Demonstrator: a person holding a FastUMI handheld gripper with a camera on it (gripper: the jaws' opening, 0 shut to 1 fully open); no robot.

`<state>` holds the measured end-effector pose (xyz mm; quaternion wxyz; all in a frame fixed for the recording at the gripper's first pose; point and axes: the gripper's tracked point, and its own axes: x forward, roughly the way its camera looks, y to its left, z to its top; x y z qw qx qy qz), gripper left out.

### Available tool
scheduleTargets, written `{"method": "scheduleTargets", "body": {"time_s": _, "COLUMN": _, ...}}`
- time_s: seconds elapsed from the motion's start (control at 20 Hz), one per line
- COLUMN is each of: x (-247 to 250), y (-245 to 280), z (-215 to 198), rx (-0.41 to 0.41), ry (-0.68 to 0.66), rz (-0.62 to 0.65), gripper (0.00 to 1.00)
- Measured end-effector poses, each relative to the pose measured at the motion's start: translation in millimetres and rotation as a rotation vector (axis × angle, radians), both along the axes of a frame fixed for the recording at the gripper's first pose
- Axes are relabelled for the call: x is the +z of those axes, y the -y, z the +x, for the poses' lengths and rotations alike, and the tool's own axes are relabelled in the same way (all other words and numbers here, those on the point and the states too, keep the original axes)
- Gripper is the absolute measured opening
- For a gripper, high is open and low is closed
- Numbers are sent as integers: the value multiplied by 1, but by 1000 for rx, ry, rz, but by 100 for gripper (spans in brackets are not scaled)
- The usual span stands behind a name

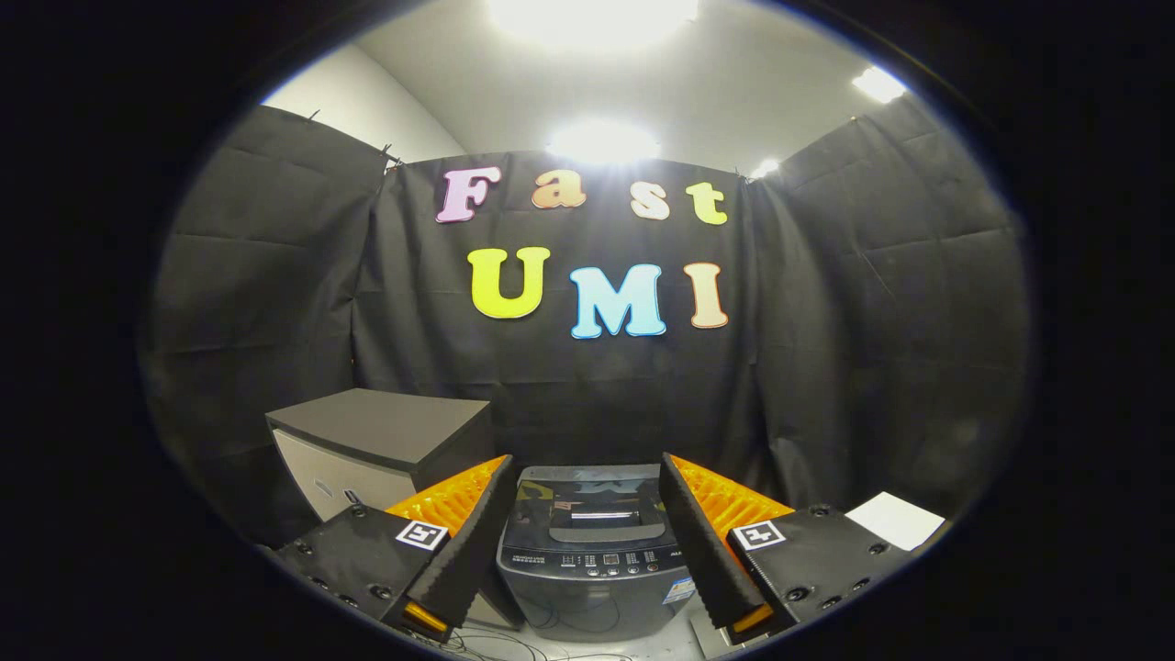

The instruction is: Put the clothes into the washing machine and then close the washing machine lid.

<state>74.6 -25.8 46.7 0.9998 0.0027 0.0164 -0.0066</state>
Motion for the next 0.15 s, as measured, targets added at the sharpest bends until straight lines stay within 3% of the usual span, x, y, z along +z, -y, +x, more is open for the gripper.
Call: {"method": "scheduleTargets", "body": {"time_s": 0.15, "x": 1, "y": -1, "z": -1, "rx": -1, "ry": 3, "rz": 12, "gripper": 97}}
